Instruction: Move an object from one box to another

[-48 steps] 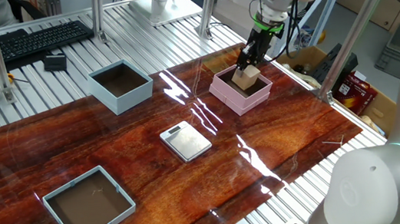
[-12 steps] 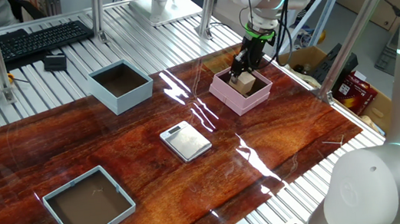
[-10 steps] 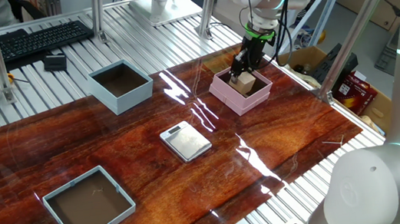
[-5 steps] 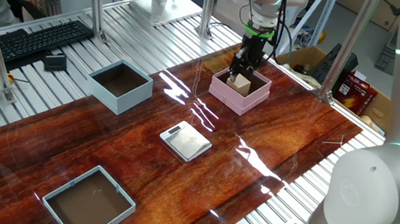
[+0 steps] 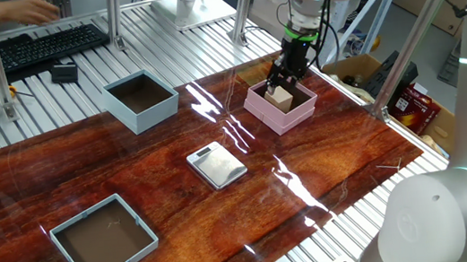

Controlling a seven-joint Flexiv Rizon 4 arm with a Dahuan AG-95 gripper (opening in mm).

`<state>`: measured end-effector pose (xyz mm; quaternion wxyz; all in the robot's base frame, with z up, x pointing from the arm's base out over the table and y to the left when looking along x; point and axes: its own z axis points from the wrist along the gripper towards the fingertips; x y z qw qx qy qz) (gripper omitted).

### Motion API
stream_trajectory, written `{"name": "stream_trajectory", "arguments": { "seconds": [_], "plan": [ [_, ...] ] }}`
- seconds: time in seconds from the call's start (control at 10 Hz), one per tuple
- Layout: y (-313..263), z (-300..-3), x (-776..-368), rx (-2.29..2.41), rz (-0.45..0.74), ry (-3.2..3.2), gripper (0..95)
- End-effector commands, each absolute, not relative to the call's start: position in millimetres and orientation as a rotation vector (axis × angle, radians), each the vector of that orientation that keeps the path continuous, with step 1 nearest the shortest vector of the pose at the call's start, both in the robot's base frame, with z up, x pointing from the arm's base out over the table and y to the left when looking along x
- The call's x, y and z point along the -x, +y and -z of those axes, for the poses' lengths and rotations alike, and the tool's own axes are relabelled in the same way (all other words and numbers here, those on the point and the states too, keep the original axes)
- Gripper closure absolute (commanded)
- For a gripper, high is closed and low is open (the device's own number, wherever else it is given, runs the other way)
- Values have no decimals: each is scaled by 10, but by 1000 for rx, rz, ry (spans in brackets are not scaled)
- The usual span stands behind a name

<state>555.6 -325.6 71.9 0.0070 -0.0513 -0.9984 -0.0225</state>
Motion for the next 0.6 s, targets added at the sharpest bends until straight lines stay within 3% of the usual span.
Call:
{"name": "stream_trajectory", "arguments": {
  "seconds": [0.1, 0.6],
  "plan": [
    [-3267, -722, -5557, 194, 68, -3108, 190],
    [-3269, -742, -5558, 233, 63, -3094, 190]
  ]
}}
